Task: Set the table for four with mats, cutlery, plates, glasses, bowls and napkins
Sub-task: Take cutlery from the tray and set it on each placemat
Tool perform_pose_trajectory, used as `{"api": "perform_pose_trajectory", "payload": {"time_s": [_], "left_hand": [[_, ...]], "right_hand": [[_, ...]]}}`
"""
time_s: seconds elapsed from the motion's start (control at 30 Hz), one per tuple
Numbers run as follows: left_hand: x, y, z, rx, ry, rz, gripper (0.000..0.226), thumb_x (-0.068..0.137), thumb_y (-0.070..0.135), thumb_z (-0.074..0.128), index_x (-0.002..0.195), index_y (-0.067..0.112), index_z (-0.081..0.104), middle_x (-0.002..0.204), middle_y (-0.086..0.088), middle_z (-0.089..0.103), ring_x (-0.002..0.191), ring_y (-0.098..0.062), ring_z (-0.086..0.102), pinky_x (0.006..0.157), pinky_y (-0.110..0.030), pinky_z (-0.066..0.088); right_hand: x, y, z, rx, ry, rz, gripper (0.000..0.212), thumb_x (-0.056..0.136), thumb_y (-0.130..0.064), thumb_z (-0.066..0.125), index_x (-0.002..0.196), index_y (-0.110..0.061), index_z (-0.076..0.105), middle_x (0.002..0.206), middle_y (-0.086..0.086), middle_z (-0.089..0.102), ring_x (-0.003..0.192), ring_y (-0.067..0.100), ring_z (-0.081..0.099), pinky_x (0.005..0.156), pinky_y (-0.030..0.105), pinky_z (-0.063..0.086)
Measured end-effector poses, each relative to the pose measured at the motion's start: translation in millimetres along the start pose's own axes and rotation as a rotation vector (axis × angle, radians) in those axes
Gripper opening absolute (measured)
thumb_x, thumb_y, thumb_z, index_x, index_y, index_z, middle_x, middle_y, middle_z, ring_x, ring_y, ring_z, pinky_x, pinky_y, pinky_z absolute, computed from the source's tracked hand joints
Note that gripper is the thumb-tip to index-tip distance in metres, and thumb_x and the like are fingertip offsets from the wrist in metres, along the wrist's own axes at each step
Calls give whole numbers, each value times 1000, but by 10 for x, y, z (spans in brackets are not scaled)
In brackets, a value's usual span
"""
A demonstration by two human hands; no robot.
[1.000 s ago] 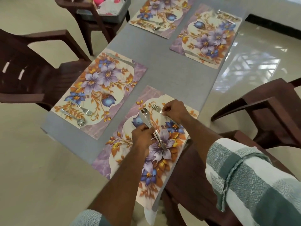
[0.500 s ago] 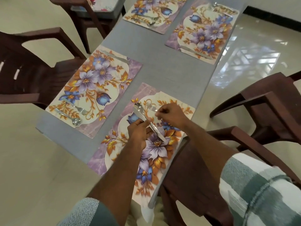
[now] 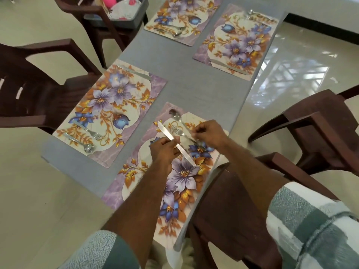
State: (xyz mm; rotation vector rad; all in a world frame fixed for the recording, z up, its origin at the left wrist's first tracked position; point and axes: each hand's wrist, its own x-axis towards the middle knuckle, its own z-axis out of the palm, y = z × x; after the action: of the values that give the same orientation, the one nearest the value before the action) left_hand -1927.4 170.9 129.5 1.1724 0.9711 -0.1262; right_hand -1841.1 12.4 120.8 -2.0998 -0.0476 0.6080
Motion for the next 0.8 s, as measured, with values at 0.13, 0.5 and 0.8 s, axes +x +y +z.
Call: {"api": "perform_pose_trajectory", "payload": {"time_s": [0.13, 0.5, 0.8], "left_hand": [[-29, -57, -59, -31, 7, -18, 8, 88, 11, 76, 91, 5, 72, 88, -12, 75, 81, -27, 74, 72, -37, 62], [-95, -130, -202, -76, 58, -71, 12, 95, 15, 69, 98, 3, 70, 91, -15, 74, 79, -30, 74, 66, -37, 62], [-97, -40, -266, 4, 75, -51, 11, 95, 16, 69, 91, 6, 66, 89, -15, 73, 81, -31, 75, 73, -38, 63]], "right_hand": [[216, 44, -283, -229, 28, 41, 22, 86, -15, 77, 107, -8, 78, 109, 8, 75, 103, 20, 68, 97, 34, 53], [367, 133, -185, -495, 112, 56, 24, 88, -26, 73, 105, -9, 78, 103, 10, 75, 95, 24, 69, 87, 41, 59], [282, 154, -46, -591, 186, -60, 20, 93, -20, 65, 106, -12, 78, 103, 11, 74, 92, 26, 70, 82, 36, 58]]}}
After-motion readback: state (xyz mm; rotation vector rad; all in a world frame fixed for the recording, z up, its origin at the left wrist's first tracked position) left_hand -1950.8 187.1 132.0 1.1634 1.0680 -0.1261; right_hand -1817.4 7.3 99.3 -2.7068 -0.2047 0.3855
